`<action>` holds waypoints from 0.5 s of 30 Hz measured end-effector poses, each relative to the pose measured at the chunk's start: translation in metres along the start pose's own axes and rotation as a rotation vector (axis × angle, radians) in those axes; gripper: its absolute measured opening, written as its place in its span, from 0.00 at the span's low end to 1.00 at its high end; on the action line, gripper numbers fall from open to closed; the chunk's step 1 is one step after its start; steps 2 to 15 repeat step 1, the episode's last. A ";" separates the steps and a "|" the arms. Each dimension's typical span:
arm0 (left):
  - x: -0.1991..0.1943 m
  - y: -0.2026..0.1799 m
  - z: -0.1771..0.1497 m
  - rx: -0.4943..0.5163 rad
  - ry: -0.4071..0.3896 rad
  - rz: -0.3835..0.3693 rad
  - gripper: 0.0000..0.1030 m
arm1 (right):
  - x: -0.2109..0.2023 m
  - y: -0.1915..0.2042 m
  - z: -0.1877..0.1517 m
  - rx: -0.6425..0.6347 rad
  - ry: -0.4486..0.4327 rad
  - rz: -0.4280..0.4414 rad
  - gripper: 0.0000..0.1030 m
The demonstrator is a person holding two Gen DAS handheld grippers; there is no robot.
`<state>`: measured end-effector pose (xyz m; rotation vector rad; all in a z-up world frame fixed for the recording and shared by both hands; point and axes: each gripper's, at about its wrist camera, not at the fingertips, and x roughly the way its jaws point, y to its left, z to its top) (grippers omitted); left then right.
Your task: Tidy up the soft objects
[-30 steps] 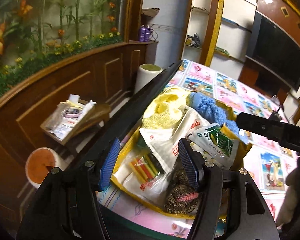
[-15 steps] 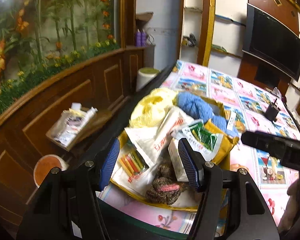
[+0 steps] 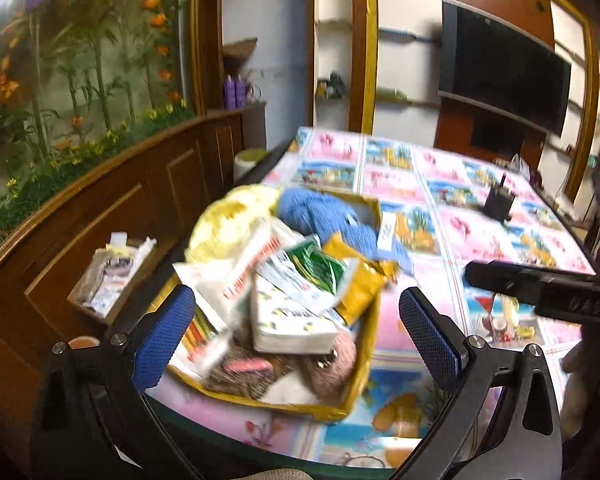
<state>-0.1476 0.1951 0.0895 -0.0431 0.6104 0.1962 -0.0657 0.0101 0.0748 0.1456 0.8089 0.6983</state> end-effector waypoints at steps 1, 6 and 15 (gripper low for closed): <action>0.002 -0.003 0.000 -0.001 0.010 0.000 1.00 | -0.003 -0.006 -0.001 0.014 -0.001 -0.008 0.57; 0.002 -0.003 0.000 -0.001 0.010 0.000 1.00 | -0.003 -0.006 -0.001 0.014 -0.001 -0.008 0.57; 0.002 -0.003 0.000 -0.001 0.010 0.000 1.00 | -0.003 -0.006 -0.001 0.014 -0.001 -0.008 0.57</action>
